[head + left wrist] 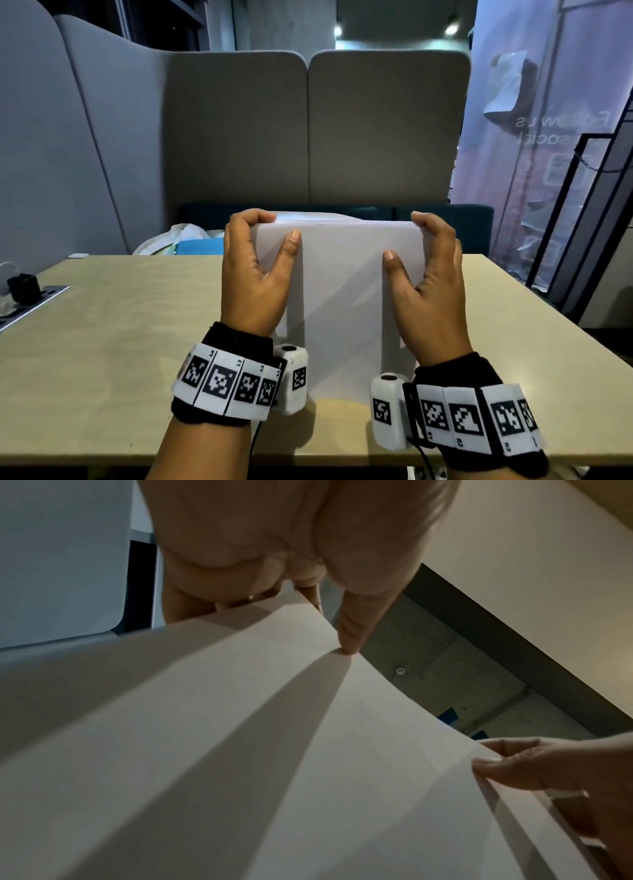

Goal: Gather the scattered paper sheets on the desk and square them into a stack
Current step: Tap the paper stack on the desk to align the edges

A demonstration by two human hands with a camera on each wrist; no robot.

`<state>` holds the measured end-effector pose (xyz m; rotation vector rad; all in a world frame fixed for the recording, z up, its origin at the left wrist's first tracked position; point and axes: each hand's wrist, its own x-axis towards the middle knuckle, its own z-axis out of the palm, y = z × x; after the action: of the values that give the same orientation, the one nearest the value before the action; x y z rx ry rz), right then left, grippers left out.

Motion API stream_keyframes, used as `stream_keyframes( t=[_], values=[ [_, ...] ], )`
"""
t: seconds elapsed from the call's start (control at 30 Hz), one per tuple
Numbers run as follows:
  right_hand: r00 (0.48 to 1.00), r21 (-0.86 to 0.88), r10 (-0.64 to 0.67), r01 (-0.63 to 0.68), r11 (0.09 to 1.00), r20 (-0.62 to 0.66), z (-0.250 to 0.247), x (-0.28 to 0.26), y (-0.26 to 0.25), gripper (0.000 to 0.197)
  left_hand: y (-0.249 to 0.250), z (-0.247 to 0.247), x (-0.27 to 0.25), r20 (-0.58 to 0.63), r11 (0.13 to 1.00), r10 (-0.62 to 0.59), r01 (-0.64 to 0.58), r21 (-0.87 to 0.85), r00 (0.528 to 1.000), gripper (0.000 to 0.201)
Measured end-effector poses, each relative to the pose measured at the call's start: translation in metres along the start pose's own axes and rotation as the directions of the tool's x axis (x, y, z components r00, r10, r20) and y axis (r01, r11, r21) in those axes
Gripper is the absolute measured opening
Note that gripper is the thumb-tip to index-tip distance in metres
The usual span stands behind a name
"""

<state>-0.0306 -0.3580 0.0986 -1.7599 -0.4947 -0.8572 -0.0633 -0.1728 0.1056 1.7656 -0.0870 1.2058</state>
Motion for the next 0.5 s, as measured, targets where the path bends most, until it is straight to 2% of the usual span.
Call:
stream_keyframes(
  t=[0.13, 0.23, 0.33, 0.5],
  values=[
    [0.997, 0.087, 0.077, -0.076, 0.993, -0.009, 0.0002, -0.002, -0.0018, 0.059, 0.0023, -0.0019, -0.0019, 0.002, 0.995, -0.065, 0.065, -0.08, 0.998, 0.045],
    [1.0, 0.053, 0.023, -0.024, 0.998, 0.005, 0.0011, -0.0032, -0.0013, 0.059, 0.003, 0.0002, -0.0065, 0.03, 0.994, -0.027, 0.03, -0.102, 0.999, 0.048],
    [1.0, 0.021, -0.005, 0.005, 1.0, 0.02, 0.0023, -0.0044, 0.002, 0.052, -0.001, 0.0007, -0.0086, 0.031, 0.997, 0.028, -0.026, -0.066, 0.999, 0.044],
    [0.999, 0.018, 0.034, -0.034, 0.999, 0.013, 0.0042, -0.0045, 0.004, 0.054, -0.0029, 0.001, -0.0059, 0.025, 0.995, -0.011, 0.013, -0.098, 1.0, 0.039]
  ],
)
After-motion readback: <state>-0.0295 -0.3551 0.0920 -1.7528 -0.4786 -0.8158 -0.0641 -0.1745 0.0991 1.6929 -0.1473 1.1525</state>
